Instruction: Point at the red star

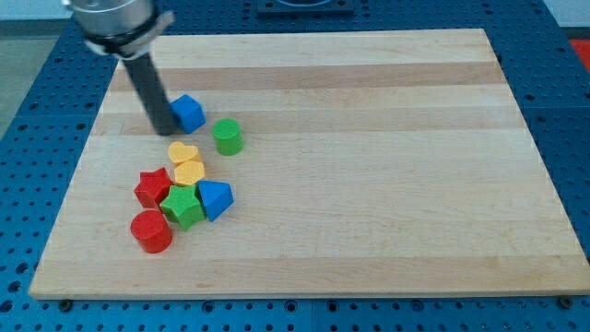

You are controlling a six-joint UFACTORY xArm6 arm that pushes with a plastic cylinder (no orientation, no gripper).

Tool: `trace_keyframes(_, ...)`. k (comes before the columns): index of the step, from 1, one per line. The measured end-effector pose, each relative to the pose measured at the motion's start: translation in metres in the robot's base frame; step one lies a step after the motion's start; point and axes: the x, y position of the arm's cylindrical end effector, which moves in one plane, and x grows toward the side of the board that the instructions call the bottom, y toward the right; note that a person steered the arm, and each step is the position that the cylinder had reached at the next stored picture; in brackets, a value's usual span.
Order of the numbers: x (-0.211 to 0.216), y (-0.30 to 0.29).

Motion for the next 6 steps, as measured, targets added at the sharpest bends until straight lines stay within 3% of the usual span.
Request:
trace_keyframes(1,0.000,0.032)
trace_keyframes(3,0.006,-0.031)
trace_keyframes(4,0.029,-0.058)
trace_keyframes(6,0.079,-0.043)
